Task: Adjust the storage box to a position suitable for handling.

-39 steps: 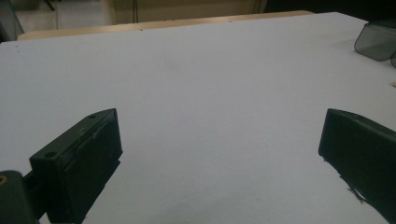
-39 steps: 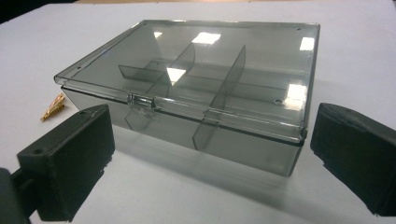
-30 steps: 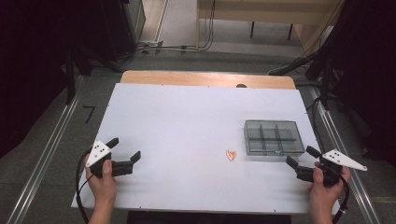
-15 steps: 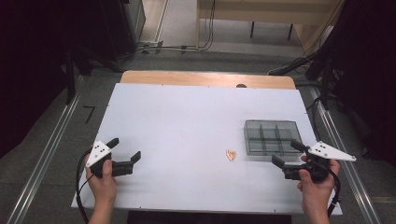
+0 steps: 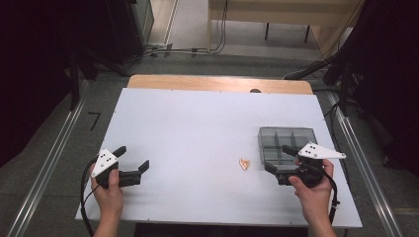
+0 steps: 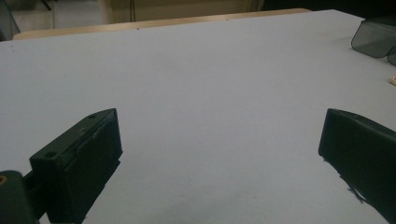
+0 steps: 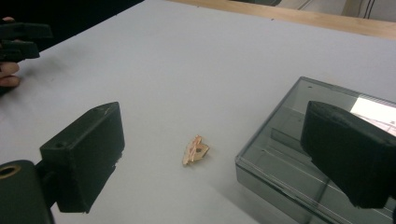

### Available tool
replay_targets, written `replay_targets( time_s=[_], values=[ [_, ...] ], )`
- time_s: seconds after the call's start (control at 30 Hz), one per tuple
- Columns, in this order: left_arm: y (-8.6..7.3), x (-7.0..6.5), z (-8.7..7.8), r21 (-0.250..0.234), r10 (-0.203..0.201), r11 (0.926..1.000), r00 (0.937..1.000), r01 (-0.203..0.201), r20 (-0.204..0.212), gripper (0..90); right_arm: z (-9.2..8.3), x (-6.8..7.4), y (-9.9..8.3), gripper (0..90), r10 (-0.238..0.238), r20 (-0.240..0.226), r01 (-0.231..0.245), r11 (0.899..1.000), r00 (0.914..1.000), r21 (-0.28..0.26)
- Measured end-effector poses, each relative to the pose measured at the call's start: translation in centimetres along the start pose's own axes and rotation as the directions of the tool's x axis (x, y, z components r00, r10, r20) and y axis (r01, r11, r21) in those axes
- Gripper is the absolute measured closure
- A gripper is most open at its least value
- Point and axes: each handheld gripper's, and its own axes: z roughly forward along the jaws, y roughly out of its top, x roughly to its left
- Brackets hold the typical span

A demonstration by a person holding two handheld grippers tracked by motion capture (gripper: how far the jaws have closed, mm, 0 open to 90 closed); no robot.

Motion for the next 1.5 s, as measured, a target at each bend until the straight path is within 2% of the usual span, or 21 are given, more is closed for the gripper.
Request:
replay_targets(
  time_s=[0.03,0.17,0.2,0.23,0.3,0.33,0.37,0.43,0.57,0.67,0.73,1.03,1.13,1.3,1.5],
  values=[
    [0.0,0.0,0.0,0.000,0.001,1.0000,1.0000,-0.001,0.001,0.0,0.6,0.2,0.1,11.8,0.001,-0.004,-0.001,1.000,1.0000,0.008],
    [0.0,0.0,0.0,0.000,0.001,1.0000,1.0000,-0.001,0.001,0.0,1.9,0.4,0.3,24.1,0.030,-0.046,-0.030,0.999,0.9985,0.015],
    [0.0,0.0,0.0,0.000,0.001,1.0000,1.0000,-0.001,0.001,0.0,1.9,0.4,0.3,24.1,0.030,-0.046,-0.030,0.999,0.9985,0.015],
    [0.0,0.0,0.0,0.000,0.001,1.0000,1.0000,-0.001,0.001,0.0,2.5,0.5,0.3,30.1,0.049,-0.058,-0.048,0.999,0.9971,0.020],
    [0.0,0.0,0.0,0.000,0.001,1.0000,1.0000,-0.001,0.001,0.0,3.0,0.7,0.3,35.7,0.052,-0.040,-0.050,0.998,0.9978,0.042],
    [0.0,0.0,0.0,0.000,0.001,1.0000,1.0000,-0.001,0.001,0.0,3.0,0.7,0.3,35.7,0.052,-0.040,-0.050,0.998,0.9978,0.042],
    [0.0,0.0,0.0,0.001,0.002,1.0000,1.0000,-0.002,0.001,0.0,3.8,1.0,0.3,40.1,0.050,0.016,-0.051,0.996,0.9986,0.070],
    [0.0,0.0,0.0,0.002,0.003,1.0000,1.0000,-0.003,0.001,0.0,4.5,1.3,0.1,44.2,0.057,0.041,-0.060,0.994,0.9975,0.093],
    [0.0,0.0,0.1,0.002,0.002,1.0000,1.0000,-0.002,0.002,0.0,5.4,1.5,-0.3,55.4,0.066,0.025,-0.069,0.992,0.9975,0.104],
    [0.0,-0.1,0.1,0.007,0.010,0.9999,1.0000,-0.010,0.001,0.0,6.0,1.7,-0.6,58.3,0.074,0.060,-0.080,0.991,0.9955,0.108],
    [0.0,-0.1,0.2,0.009,0.015,0.9998,0.9999,-0.015,0.001,0.0,6.6,1.7,-0.9,58.5,0.096,0.082,-0.105,0.988,0.9920,0.114],
    [0.0,-0.2,0.2,0.010,0.016,0.9998,0.9999,-0.016,0.004,0.0,8.5,2.2,-2.3,61.4,0.115,0.108,-0.132,0.977,0.9875,0.169],
    [0.0,-0.2,0.2,0.009,0.016,0.9998,0.9999,-0.016,0.005,0.0,8.7,2.3,-2.5,61.3,0.110,0.122,-0.130,0.976,0.9864,0.175],
    [0.0,-0.2,0.2,0.014,0.020,0.9997,0.9998,-0.020,0.004,0.0,9.0,2.6,-2.8,60.8,0.104,0.175,-0.134,0.976,0.9790,0.170],
    [0.0,-0.2,0.3,0.014,0.022,0.9997,0.9998,-0.022,0.004,0.0,9.4,2.7,-3.2,62.3,0.111,0.200,-0.147,0.973,0.9735,0.177]
  ],
)
